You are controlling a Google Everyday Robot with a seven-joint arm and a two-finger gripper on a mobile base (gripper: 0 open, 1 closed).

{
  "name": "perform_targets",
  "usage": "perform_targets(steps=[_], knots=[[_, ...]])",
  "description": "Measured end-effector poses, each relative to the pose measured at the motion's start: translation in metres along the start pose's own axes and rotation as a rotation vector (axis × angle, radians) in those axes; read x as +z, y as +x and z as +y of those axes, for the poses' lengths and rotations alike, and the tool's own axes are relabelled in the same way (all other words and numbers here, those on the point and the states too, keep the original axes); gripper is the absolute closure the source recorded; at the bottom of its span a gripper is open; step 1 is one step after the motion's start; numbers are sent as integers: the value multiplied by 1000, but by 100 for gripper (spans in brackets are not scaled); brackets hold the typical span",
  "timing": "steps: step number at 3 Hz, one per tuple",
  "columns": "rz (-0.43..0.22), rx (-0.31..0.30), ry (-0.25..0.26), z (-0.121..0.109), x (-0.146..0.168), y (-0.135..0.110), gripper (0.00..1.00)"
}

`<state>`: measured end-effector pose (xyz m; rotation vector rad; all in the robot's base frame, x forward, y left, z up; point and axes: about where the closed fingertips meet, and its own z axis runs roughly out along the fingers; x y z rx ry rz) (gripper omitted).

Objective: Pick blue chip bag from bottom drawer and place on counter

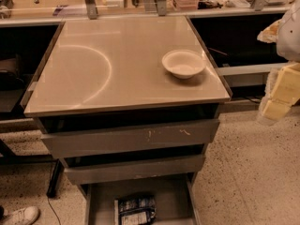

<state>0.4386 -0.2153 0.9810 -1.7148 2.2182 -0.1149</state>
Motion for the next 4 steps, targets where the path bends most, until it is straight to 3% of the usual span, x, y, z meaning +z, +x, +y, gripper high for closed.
perform_targets(steps=[1,2,4], knots=[[0,0,0,0,0,0,0],[-24,13,-52,20,23,0,0],[-102,60,-258,107,139,-5,0]])
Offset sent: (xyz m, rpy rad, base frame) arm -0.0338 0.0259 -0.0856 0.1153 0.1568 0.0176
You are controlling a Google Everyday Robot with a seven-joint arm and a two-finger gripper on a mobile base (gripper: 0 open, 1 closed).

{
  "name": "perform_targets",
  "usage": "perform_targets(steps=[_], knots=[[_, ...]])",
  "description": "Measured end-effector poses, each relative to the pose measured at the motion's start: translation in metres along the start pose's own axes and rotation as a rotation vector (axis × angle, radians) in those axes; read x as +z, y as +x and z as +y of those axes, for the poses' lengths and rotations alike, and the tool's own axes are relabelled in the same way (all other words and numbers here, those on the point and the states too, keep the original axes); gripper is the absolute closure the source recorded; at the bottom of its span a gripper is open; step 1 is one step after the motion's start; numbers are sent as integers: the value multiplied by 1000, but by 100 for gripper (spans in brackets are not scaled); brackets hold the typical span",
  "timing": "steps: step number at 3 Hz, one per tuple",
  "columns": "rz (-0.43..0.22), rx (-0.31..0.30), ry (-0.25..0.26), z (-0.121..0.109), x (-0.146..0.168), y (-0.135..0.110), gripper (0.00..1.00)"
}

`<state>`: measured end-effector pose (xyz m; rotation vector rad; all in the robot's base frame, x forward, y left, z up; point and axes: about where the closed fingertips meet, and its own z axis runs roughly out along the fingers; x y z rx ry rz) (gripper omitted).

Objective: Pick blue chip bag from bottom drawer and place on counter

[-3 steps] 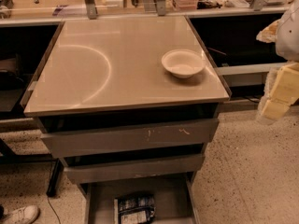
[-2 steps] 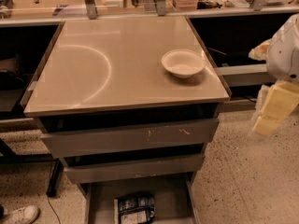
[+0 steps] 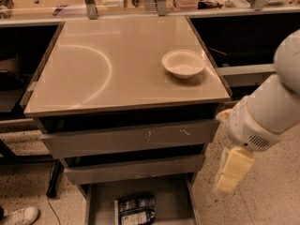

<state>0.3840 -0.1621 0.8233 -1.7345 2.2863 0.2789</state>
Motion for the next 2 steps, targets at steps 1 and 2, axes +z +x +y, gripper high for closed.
perform_targets(steps=[1,2], knots=[[16,6,-26,10,14,8,0],[13,7,-25,11,15,7,0]])
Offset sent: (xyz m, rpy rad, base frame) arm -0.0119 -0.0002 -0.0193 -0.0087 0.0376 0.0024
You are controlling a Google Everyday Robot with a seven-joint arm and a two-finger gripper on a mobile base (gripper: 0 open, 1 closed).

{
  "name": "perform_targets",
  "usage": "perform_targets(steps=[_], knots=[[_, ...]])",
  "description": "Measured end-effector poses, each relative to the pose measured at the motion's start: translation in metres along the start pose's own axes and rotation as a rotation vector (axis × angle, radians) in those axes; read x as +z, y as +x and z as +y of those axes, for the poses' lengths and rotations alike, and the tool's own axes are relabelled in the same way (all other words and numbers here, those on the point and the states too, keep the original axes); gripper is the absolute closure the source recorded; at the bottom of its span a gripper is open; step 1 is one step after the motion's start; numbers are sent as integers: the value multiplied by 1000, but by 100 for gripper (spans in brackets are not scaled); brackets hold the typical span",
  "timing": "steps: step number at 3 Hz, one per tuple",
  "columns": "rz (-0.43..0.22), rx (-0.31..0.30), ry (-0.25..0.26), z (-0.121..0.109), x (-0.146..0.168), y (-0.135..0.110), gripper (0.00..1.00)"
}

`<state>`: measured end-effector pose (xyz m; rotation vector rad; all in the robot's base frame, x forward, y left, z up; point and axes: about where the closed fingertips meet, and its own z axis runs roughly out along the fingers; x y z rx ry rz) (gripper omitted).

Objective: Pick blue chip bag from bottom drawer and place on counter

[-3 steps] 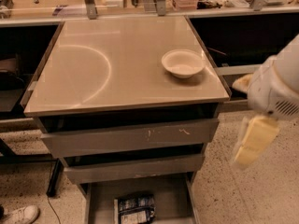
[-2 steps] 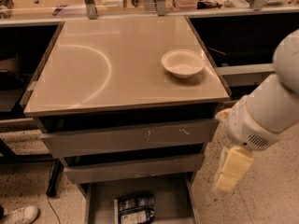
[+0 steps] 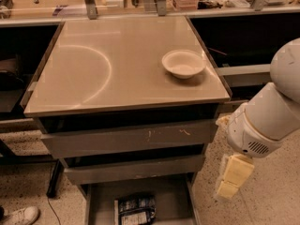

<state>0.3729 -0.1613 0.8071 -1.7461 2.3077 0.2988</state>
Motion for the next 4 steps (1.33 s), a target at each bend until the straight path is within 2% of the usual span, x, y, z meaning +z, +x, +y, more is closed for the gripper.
perform_targets(steps=[1,3,4], knots=[[30,21,-17,5,38,1,0],[77,109,-131,9,181,20,0],[77,109,-131,9,181,20,0]])
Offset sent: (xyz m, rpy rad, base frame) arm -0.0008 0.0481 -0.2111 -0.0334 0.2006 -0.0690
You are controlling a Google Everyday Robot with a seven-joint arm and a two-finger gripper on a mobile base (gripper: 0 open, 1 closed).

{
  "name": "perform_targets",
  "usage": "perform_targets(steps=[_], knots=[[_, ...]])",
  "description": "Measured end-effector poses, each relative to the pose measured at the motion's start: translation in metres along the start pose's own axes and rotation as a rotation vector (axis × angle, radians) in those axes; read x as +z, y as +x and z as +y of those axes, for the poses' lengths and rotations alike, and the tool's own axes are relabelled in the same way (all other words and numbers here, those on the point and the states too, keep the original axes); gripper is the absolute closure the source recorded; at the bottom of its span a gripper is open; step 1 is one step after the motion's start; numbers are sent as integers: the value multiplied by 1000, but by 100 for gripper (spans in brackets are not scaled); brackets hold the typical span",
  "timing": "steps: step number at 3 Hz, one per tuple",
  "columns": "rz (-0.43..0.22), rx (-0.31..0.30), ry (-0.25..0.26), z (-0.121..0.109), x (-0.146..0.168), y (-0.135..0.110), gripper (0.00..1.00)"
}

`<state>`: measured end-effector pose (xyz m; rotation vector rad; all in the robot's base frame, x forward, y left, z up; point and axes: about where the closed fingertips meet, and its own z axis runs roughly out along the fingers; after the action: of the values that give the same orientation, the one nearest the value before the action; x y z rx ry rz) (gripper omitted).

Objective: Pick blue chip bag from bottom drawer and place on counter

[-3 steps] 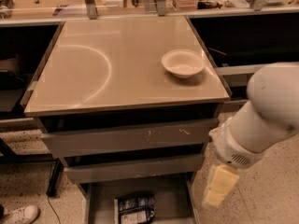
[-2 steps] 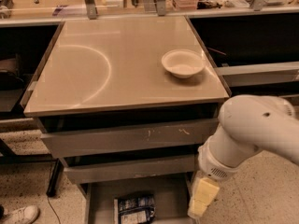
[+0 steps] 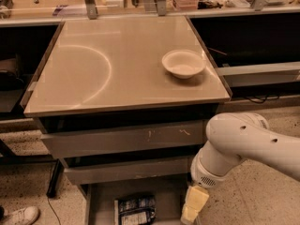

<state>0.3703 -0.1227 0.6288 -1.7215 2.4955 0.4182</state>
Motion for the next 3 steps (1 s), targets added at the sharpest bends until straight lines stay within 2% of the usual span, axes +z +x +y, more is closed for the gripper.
perform_targets(steps=[1,3], knots=[[-62,4,-39,-3,31,-11,0],[-214,-17,-105,-11,134,-36,0]])
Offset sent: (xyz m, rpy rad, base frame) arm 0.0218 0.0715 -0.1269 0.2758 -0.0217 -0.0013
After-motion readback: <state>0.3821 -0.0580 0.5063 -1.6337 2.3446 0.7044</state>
